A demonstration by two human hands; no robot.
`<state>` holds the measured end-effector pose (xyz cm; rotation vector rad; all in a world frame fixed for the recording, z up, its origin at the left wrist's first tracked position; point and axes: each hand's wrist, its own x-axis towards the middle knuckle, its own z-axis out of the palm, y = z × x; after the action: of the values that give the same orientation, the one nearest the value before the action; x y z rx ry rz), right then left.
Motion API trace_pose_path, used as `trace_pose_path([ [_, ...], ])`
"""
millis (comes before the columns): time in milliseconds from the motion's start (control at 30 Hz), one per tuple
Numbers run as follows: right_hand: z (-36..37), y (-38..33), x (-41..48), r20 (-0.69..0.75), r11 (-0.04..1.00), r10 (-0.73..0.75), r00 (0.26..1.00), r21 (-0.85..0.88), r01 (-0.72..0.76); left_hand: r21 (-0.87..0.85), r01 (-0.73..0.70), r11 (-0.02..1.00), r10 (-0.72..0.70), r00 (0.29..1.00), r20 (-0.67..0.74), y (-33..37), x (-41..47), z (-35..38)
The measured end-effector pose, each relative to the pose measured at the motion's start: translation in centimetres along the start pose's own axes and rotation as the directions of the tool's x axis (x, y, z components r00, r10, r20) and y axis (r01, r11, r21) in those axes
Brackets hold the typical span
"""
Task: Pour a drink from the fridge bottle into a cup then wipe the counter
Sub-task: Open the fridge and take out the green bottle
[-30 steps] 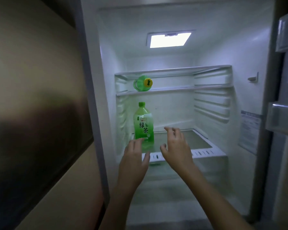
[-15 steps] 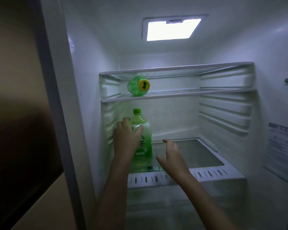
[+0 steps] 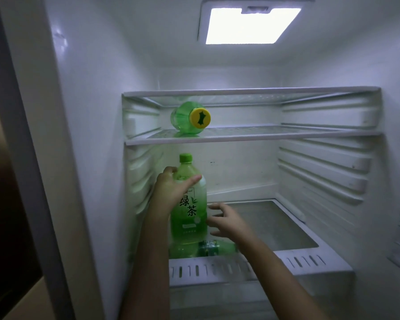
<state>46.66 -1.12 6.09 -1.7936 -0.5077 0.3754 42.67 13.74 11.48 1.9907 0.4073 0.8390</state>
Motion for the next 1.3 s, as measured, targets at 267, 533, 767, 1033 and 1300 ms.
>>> trace_pose_path([
  [267,0.0,-0.3,0.9,0.073,0.992,0.038,0.997,-0.126,-0.029,-0.104,-0.007,0.995,0.006,1.0,-0.01,-0.4,-0.8,0.1],
  [533,0.2,0.2,0.9,0.107,0.982,0.027,0.994,-0.187,-0.006,-0.098,-0.011,0.995,0.016,0.999,0.049,-1.0,-0.9,-0.6],
  [767,-0.1,0.5,0.0,0.122,0.999,0.043,0.992,-0.031,-0.04,-0.061,-0.072,0.996,0.064,0.991,-0.12,0.1,-2.7,0.4],
  [1033,-1.8,0.0,-1.6,0.081,0.987,0.087,0.993,0.131,-0.097,-0.078,-0.13,0.988,0.116,0.979,-0.167,2.8,-4.3,-0.6],
  [1300,-2.3,-0.1,-3.5,0.142,0.979,0.12,0.983,0.145,-0.141,-0.074,-0.097,0.993,0.088,0.989,-0.121,3.5,-6.7,-1.8],
])
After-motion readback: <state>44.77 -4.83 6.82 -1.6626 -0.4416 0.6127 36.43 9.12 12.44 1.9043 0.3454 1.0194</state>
